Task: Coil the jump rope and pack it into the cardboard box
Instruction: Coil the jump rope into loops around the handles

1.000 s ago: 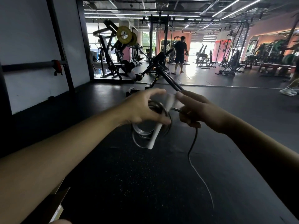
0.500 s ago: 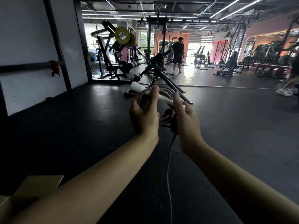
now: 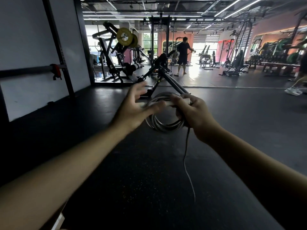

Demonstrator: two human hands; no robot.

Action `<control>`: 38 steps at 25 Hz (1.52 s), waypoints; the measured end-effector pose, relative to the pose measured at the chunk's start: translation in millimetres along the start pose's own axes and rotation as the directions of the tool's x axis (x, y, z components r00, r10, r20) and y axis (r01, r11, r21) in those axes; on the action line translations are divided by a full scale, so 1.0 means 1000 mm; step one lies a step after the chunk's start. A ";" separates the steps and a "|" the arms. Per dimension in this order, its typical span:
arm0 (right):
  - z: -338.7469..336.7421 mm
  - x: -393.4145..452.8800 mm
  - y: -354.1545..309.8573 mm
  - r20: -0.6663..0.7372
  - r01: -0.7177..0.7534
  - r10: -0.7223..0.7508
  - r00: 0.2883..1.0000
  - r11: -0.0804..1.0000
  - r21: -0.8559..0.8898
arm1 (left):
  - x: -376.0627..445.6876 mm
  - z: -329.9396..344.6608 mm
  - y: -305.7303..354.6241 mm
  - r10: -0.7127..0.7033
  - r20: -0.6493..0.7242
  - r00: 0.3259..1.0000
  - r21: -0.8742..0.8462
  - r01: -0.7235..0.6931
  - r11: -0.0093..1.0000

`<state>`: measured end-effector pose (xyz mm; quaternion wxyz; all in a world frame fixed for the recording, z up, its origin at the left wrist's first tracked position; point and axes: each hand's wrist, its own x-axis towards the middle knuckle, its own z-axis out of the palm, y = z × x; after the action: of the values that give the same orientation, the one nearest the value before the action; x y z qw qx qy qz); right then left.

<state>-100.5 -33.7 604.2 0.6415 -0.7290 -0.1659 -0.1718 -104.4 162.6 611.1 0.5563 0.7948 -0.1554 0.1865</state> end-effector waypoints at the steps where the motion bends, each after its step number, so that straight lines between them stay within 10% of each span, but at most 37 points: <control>1: -0.006 0.005 -0.004 0.046 0.019 -0.016 0.999 0.998 -0.058 | 0.007 -0.011 0.010 0.070 0.131 0.989 0.184 -0.094 0.978; 5: -0.016 0.017 -0.020 0.341 0.218 -0.089 0.936 0.906 -0.363 | 0.028 -0.016 0.049 -0.124 0.547 0.828 0.362 -0.100 0.927; 10: -0.015 0.013 -0.029 0.432 0.359 -0.129 0.893 0.782 -0.509 | 0.019 0.006 0.038 -0.244 0.644 0.725 0.314 0.041 0.949; 16: -0.023 0.005 -0.019 0.237 0.201 -0.106 0.966 0.883 -0.425 | 0.007 0.005 0.039 -0.120 0.546 0.829 0.353 -0.097 0.931; 21: -0.034 0.003 -0.001 0.156 0.023 -0.015 0.988 0.999 -0.049 | -0.007 0.016 0.022 0.024 0.248 0.968 -0.263 0.043 0.964; 25: -0.012 -0.019 0.018 0.205 -0.115 0.086 0.975 0.984 0.133 | -0.008 0.044 0.022 -0.247 -0.056 0.967 -0.740 0.125 0.661; 30: 0.041 -0.047 0.023 0.037 -0.111 0.105 0.994 0.935 0.337 | -0.020 0.071 0.013 -0.470 -0.195 0.861 -0.661 0.239 0.712; 38: 0.025 -0.027 0.012 0.004 -0.136 0.138 0.990 0.966 0.220 | -0.014 0.038 -0.028 -0.300 0.015 0.954 -0.480 0.269 0.835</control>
<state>-118.2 -11.1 578.6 0.7294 -0.6624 -0.1297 -0.1118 -99.2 137.0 569.3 0.7607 0.6412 -0.0596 0.0819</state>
